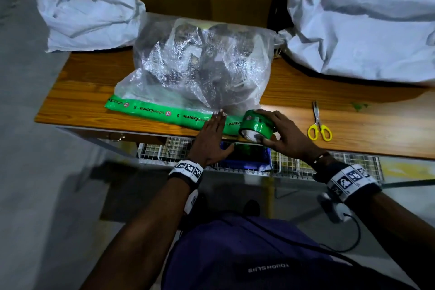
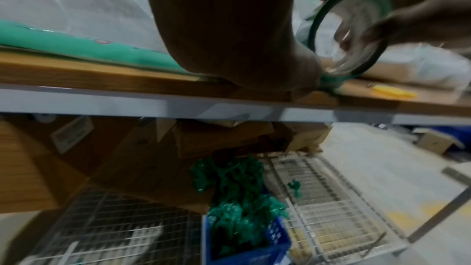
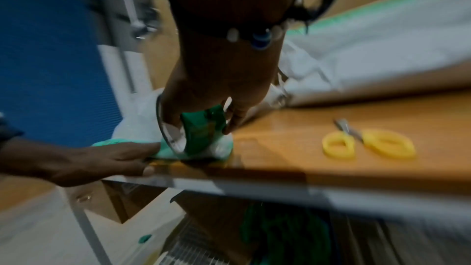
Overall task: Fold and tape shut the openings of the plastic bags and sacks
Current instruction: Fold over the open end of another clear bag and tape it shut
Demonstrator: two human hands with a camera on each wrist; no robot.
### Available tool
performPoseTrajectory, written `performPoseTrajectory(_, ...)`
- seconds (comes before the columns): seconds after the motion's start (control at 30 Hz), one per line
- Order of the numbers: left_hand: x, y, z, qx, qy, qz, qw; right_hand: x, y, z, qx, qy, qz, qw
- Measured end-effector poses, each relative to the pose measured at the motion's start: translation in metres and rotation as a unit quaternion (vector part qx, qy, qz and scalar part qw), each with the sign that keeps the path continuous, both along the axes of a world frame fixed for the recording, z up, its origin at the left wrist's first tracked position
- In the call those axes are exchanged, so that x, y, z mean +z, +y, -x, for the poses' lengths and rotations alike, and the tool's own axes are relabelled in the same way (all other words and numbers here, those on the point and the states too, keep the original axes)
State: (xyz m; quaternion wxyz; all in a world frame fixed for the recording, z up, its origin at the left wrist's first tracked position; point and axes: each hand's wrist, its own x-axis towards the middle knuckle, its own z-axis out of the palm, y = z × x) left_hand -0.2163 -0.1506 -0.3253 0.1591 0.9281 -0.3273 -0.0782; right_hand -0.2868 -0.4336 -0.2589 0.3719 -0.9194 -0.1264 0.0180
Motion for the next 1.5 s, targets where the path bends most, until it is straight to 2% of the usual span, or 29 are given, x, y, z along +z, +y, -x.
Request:
performPoseTrajectory(0.07, 0.005, -0.012, 0.007, -0.006, -0.005, 0.016, 1.0, -0.018, 0.005, 0.006, -0.02, 0.013, -0.052, 0.998)
performPoseTrajectory(0.17, 0.004, -0.026, 0.014, -0.022, 0.02, 0.022, 0.999, -0.034, 0.018, 0.008, -0.051, 0.011, -0.064, 0.997)
performPoseTrajectory(0.33, -0.001, -0.009, -0.006, -0.032, 0.018, -0.005, 0.999, -0.03, 0.041, -0.005, -0.057, -0.02, -0.057, 0.997)
performPoseTrajectory(0.5, 0.001, 0.004, -0.023, -0.017, 0.012, -0.025, 0.999, -0.022, 0.052, -0.019, -0.053, 0.002, -0.1, 0.994)
performPoseTrajectory(0.57, 0.0, 0.003, -0.023, -0.012, 0.007, -0.031, 0.999, -0.016, 0.04, -0.022, -0.034, 0.008, -0.046, 0.998)
performPoseTrajectory(0.7, 0.001, 0.003, -0.022, -0.014, -0.001, -0.055, 0.998, -0.002, -0.007, -0.022, 0.018, -0.017, 0.135, 0.991)
performPoseTrajectory(0.77, 0.001, 0.001, -0.021, -0.019, 0.001, -0.065, 0.998, 0.001, -0.027, -0.017, 0.035, -0.022, 0.166, 0.985)
performPoseTrajectory(0.83, 0.003, -0.001, -0.021, -0.019, -0.006, -0.066, 0.998, 0.001, -0.035, -0.008, 0.036, -0.028, 0.144, 0.989)
performPoseTrajectory(1.0, 0.015, -0.025, -0.002, 0.016, -0.029, 0.002, 0.999, -0.015, -0.021, 0.008, -0.029, 0.013, -0.011, 0.999)
performPoseTrajectory(1.13, 0.01, -0.049, 0.009, 0.033, 0.002, -0.002, 0.999, -0.024, -0.007, 0.015, -0.06, 0.005, -0.035, 0.998)
performPoseTrajectory(1.2, 0.006, -0.049, 0.006, 0.035, 0.006, -0.023, 0.999, -0.018, -0.007, 0.009, -0.048, 0.011, -0.006, 0.999)
performPoseTrajectory(1.3, 0.006, -0.049, 0.005, 0.036, 0.001, -0.036, 0.999, -0.002, -0.03, 0.001, -0.017, 0.002, 0.109, 0.994)
performPoseTrajectory(1.4, 0.005, -0.05, 0.004, 0.038, 0.001, -0.031, 0.999, 0.015, -0.053, 0.007, -0.001, -0.016, 0.215, 0.977)
performPoseTrajectory(1.5, 0.003, -0.049, 0.003, 0.039, -0.002, -0.028, 0.999, 0.02, -0.059, 0.01, 0.011, -0.017, 0.215, 0.976)
